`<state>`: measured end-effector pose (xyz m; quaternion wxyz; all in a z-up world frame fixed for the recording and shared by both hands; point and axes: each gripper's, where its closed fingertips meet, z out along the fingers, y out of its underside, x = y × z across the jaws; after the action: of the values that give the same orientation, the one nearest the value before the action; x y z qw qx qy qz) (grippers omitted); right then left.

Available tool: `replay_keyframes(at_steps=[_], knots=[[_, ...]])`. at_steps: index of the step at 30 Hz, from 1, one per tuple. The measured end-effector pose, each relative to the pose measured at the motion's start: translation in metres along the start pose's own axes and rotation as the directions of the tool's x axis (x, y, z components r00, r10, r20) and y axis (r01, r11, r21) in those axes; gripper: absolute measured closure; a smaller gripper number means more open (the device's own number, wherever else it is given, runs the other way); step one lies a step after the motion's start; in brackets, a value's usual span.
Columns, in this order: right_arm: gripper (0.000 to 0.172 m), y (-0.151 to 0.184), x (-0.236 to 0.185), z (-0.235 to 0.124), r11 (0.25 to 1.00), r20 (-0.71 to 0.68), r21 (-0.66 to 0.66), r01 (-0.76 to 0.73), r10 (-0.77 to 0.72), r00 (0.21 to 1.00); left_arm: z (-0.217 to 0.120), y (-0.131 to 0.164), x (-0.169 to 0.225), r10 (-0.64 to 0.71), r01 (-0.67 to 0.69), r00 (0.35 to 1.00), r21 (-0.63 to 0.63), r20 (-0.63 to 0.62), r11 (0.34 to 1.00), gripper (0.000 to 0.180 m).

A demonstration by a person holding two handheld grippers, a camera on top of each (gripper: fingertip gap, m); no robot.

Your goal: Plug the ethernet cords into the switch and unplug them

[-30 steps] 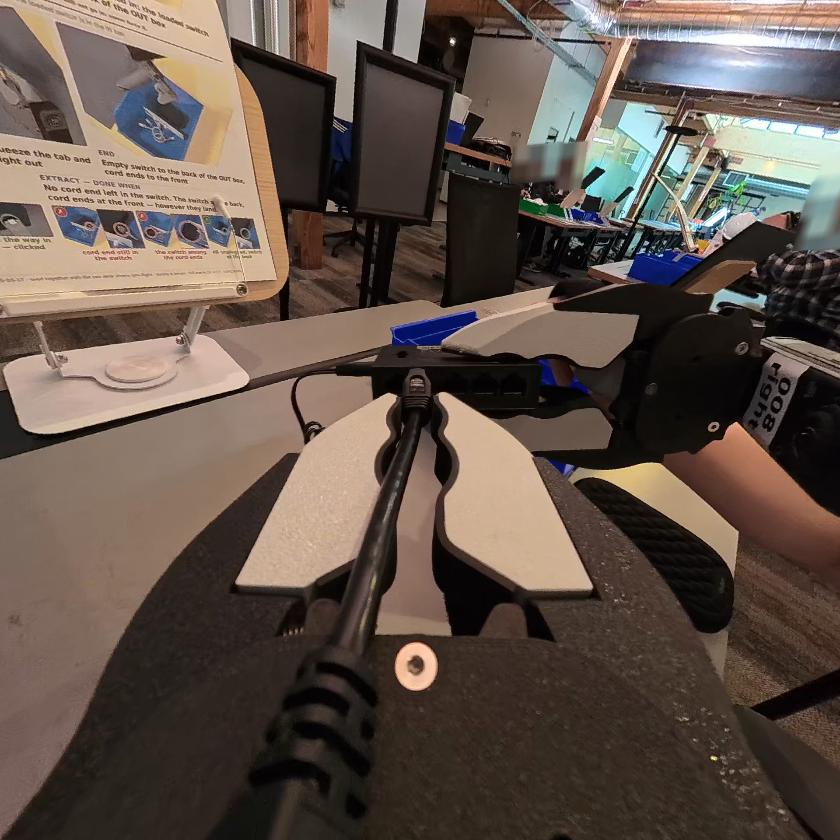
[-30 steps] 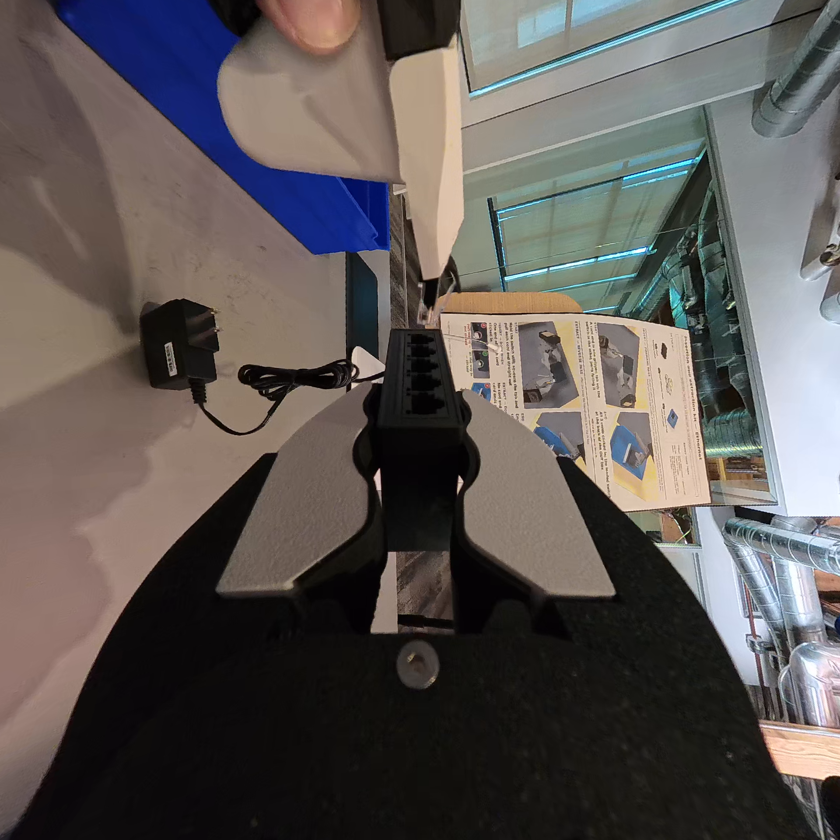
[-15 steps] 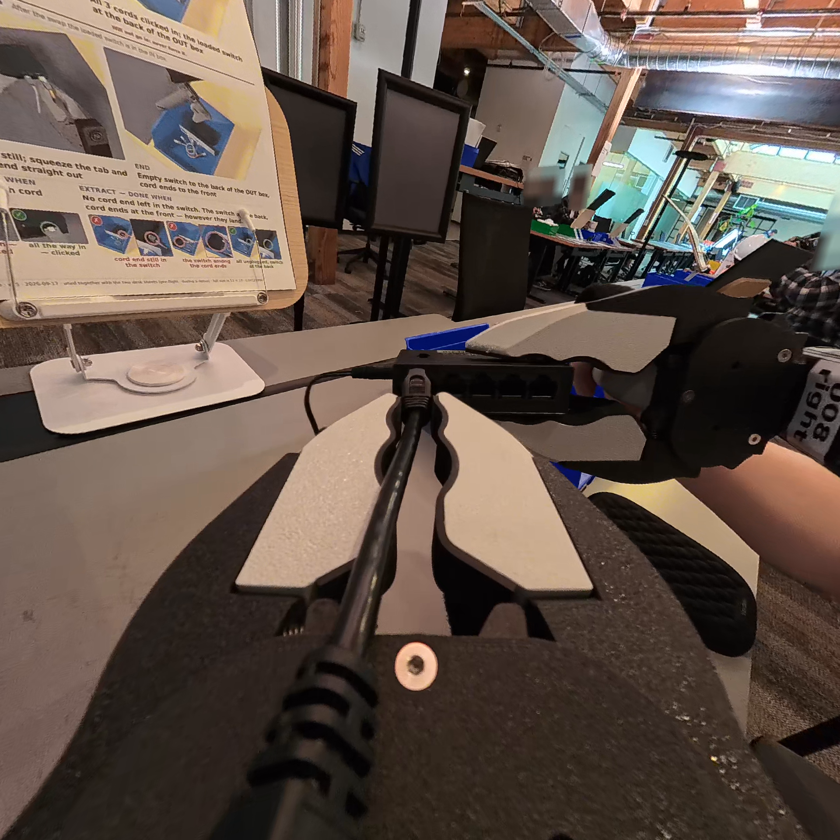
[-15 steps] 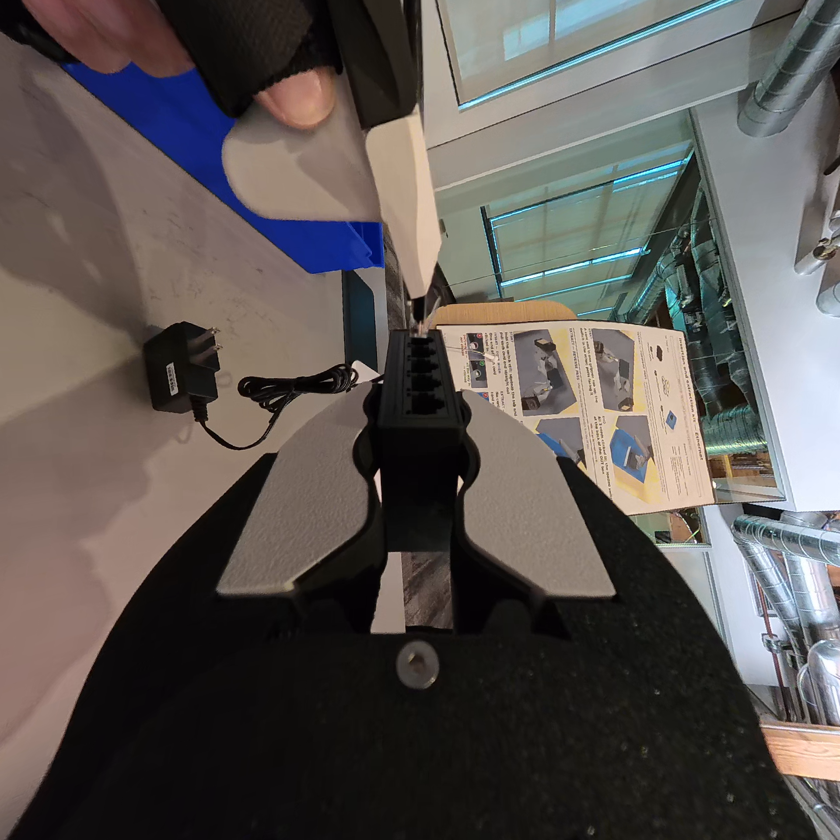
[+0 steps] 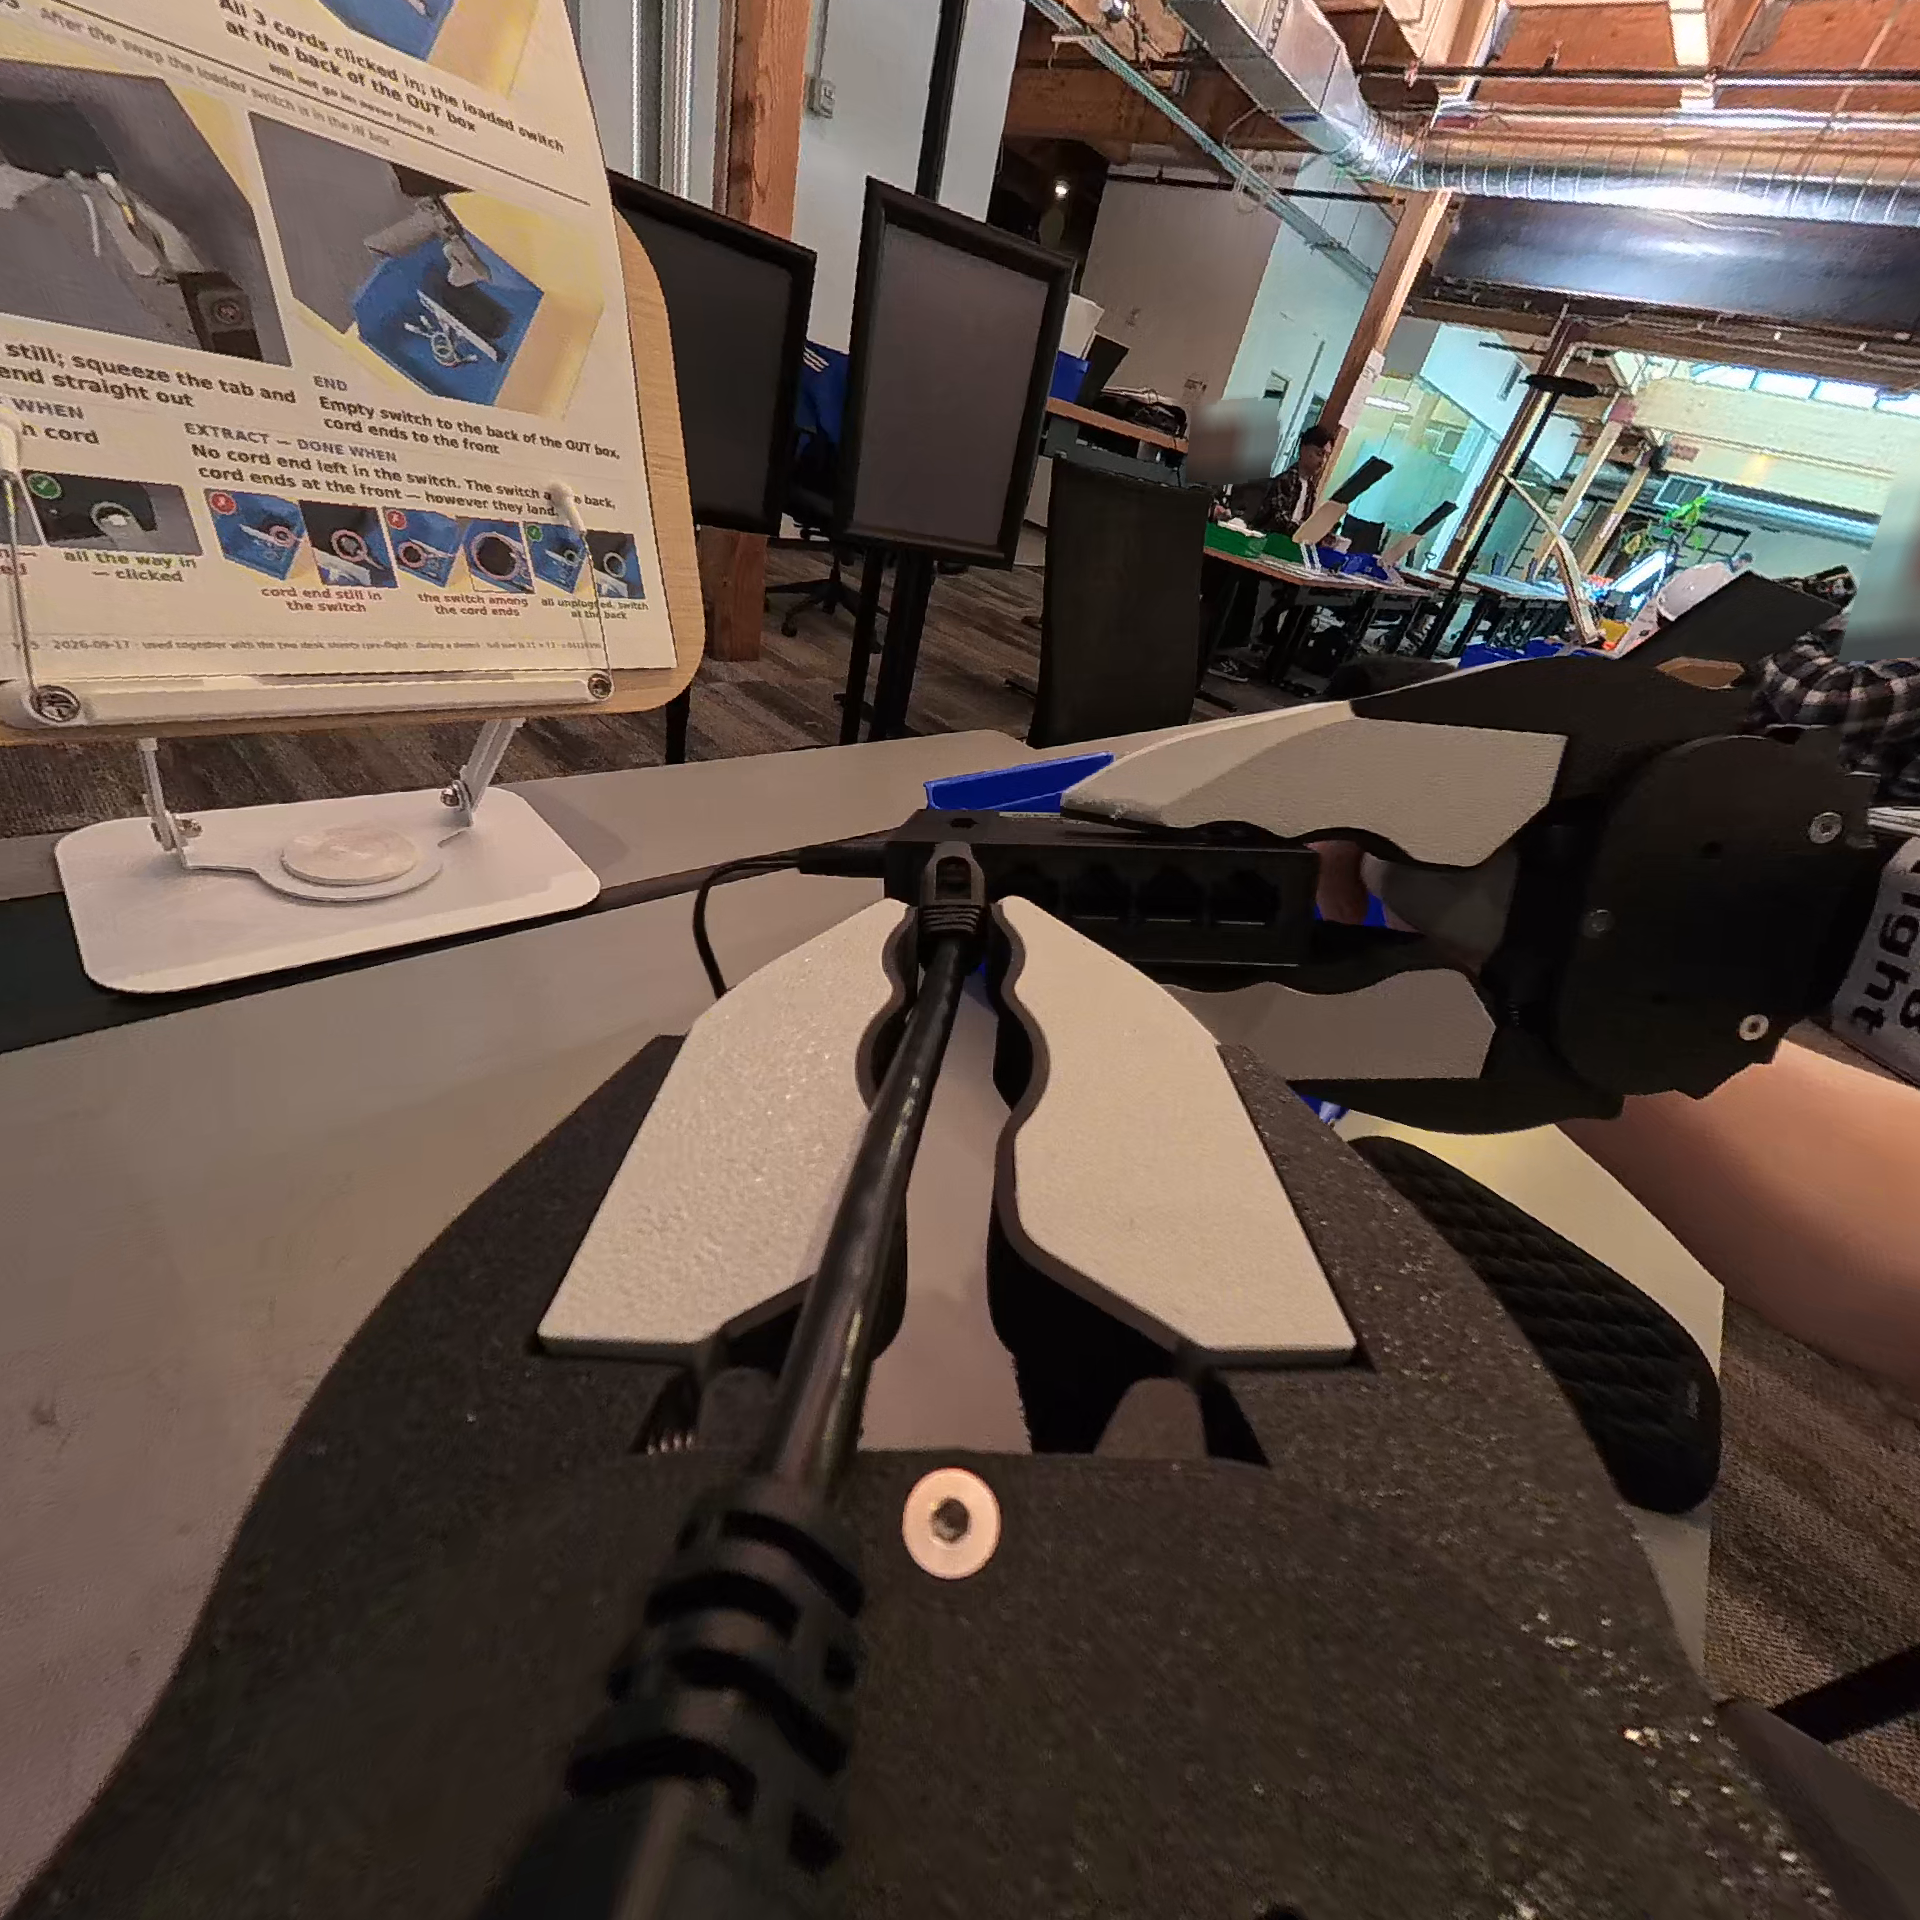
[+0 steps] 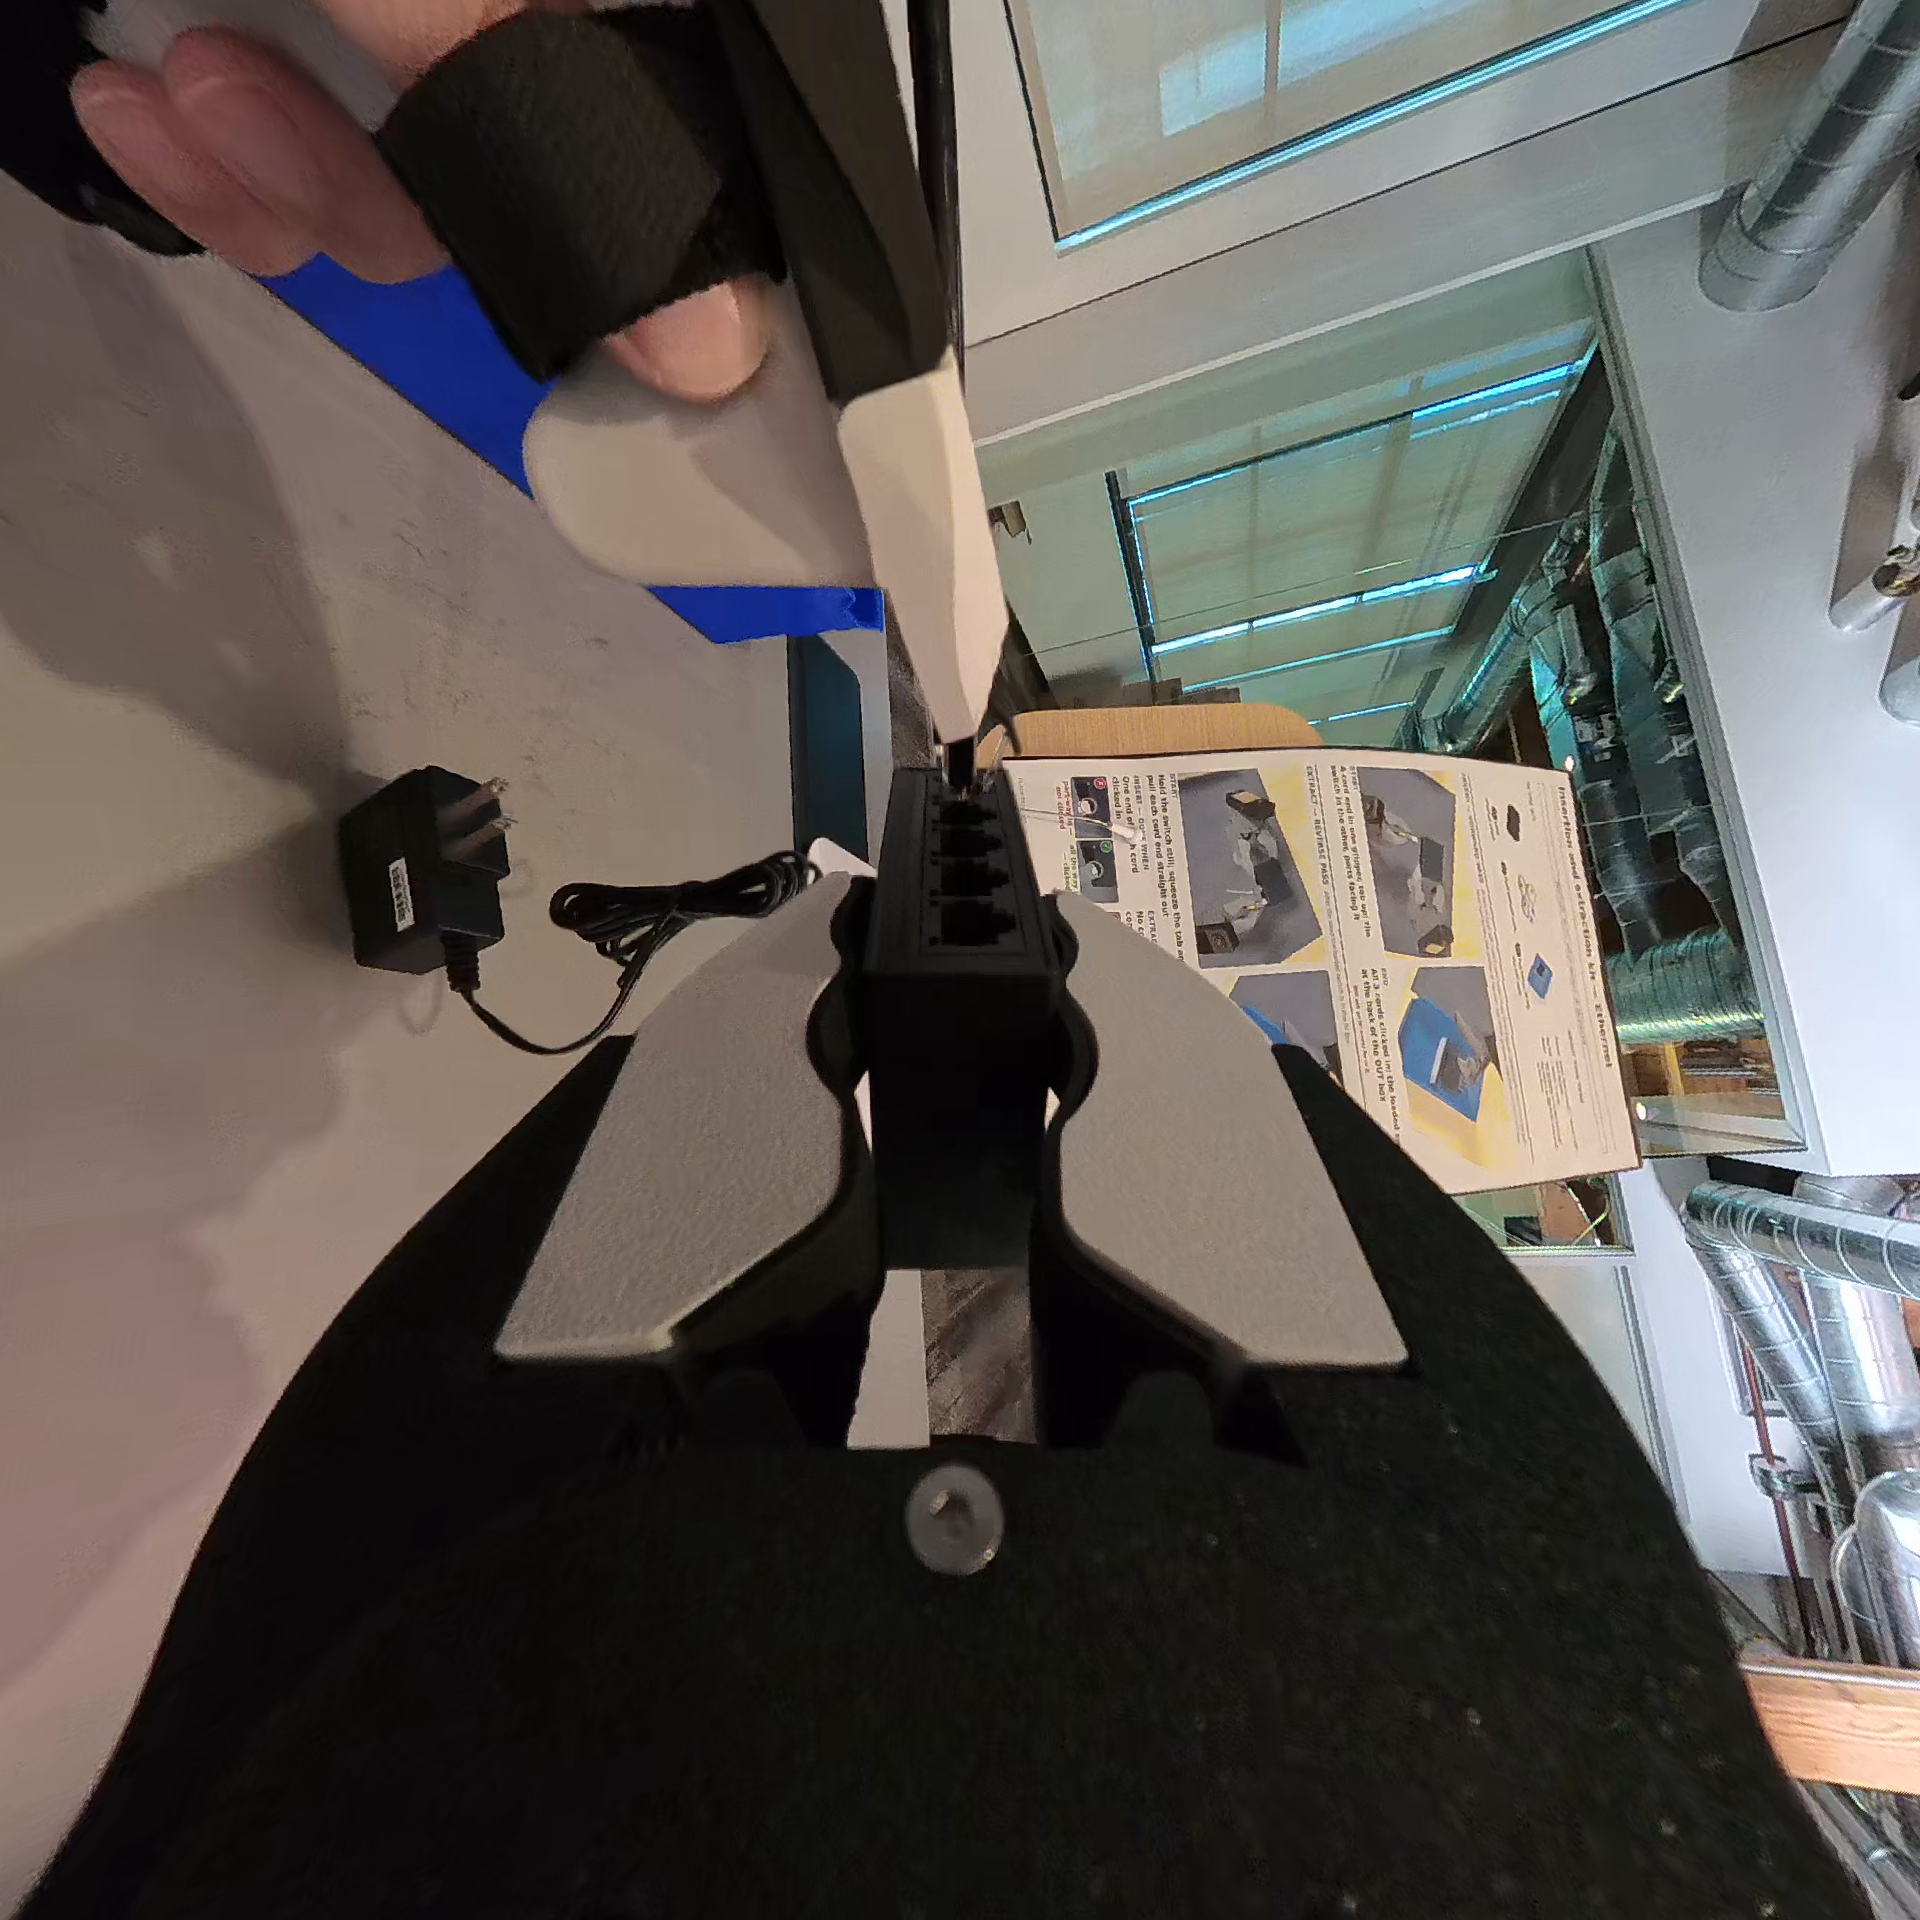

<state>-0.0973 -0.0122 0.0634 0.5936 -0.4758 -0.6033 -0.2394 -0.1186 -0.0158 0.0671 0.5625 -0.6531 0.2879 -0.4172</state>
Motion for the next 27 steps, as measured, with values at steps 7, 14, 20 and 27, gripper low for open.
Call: replay_keyframes(at_steps=[7, 14, 20, 27], knots=[[0.143, -0.005, -0.003, 0.0, 0.999, 0.045, 0.008, -0.046, 0.045, 0.998, -0.001, 0.003, 0.0, -0.037, 0.036, 0.999, -0.005, -0.024, 0.999, 0.169], [0.143, -0.003, -0.006, -0.001, 0.999, 0.058, -0.008, -0.032, 0.032, 0.998, -0.002, 0.006, 0.001, -0.041, 0.04, 0.999, -0.02, -0.017, 0.999, 0.169], [0.143, -0.007, -0.007, -0.008, 0.999, 0.056, 0.035, -0.001, -0.001, 0.998, -0.002, 0.007, 0.007, -0.05, 0.047, 0.998, -0.045, -0.05, 0.998, 0.169], [0.143, -0.012, -0.008, -0.012, 0.997, 0.057, 0.063, 0.032, -0.036, 0.998, -0.003, 0.009, 0.011, -0.071, 0.066, 0.994, -0.066, -0.082, 0.996, 0.17]])
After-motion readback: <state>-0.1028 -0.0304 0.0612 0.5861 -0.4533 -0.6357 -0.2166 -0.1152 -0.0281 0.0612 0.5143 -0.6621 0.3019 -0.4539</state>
